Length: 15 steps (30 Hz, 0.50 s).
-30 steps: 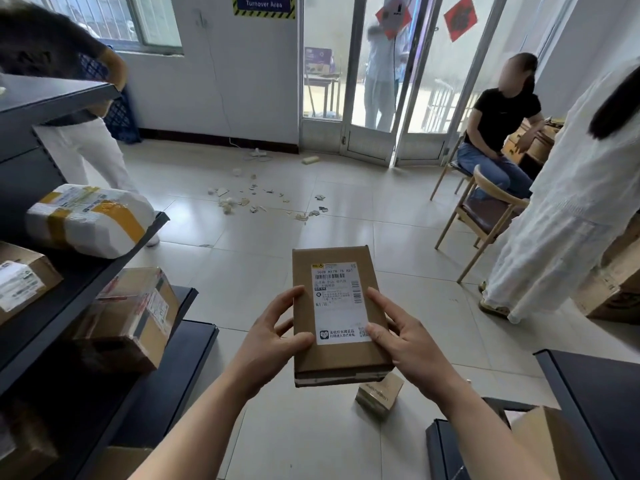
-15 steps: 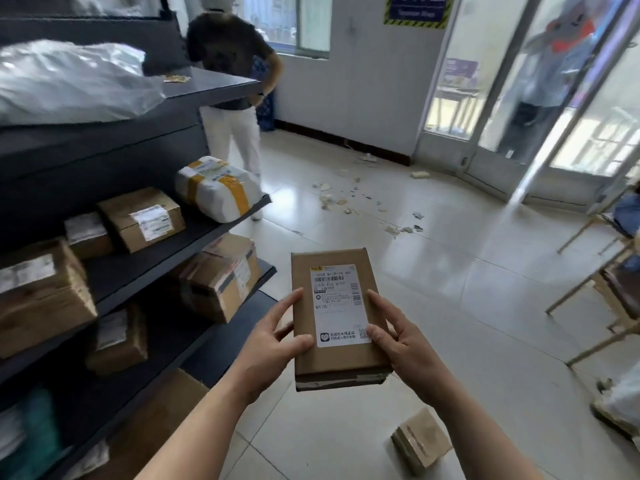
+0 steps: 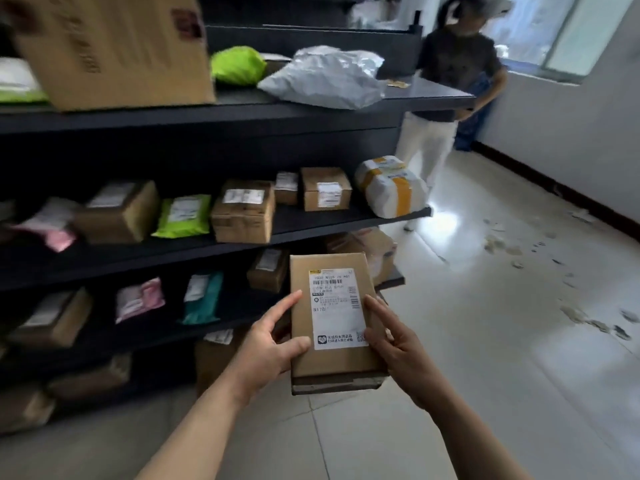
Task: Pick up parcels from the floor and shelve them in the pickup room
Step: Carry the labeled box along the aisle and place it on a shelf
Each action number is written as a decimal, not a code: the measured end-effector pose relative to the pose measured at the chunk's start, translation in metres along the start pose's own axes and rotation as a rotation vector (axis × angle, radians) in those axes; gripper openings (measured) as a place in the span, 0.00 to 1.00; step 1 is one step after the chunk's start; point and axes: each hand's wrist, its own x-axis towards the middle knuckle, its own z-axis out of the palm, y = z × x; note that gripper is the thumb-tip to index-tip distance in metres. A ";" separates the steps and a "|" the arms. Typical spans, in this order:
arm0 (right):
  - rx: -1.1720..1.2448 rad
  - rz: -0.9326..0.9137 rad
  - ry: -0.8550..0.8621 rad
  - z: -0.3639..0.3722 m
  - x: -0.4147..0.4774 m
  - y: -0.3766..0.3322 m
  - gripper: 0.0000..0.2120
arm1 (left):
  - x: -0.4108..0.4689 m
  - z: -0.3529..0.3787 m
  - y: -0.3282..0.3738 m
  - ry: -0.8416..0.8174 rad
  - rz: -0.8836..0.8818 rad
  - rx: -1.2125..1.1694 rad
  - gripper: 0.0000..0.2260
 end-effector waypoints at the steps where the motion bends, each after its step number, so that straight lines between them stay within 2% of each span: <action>1: -0.016 -0.017 -0.053 0.013 0.005 -0.006 0.24 | -0.010 -0.011 0.001 0.066 0.013 0.006 0.30; 7: -0.051 -0.101 -0.287 0.081 0.027 -0.034 0.23 | -0.060 -0.071 -0.001 0.326 0.050 0.049 0.30; 15: -0.107 -0.166 -0.495 0.184 0.036 -0.066 0.24 | -0.135 -0.142 -0.006 0.584 0.092 0.033 0.28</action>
